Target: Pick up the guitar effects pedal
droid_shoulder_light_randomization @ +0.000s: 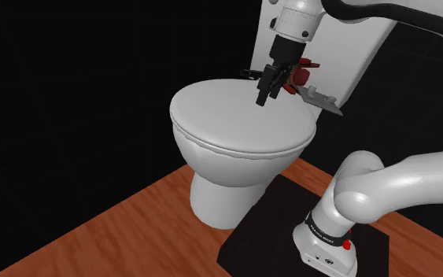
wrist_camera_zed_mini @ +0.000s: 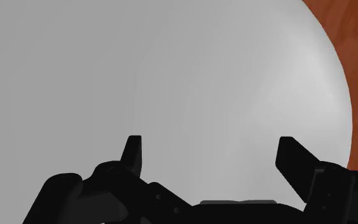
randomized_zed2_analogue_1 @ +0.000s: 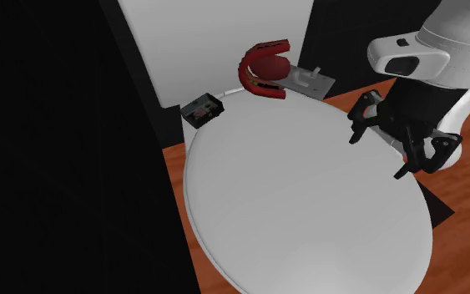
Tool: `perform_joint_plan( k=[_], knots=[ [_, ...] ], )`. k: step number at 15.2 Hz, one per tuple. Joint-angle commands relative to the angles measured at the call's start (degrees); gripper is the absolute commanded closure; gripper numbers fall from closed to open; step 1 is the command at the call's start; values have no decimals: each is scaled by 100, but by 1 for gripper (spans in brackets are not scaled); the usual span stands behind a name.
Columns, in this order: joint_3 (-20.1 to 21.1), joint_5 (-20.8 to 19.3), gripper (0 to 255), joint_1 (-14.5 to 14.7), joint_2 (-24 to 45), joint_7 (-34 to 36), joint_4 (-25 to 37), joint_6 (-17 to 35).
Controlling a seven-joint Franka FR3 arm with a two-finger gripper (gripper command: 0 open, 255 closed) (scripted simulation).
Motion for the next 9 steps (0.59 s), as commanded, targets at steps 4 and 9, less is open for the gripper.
perform_joint_plan(
  k=[4, 9],
  knots=[
    [-369, -224, 0, -62, 466, -480, 372, -96],
    [-933, -512, 0, -130, 1354, -1269, 1151, -285]
  ],
)
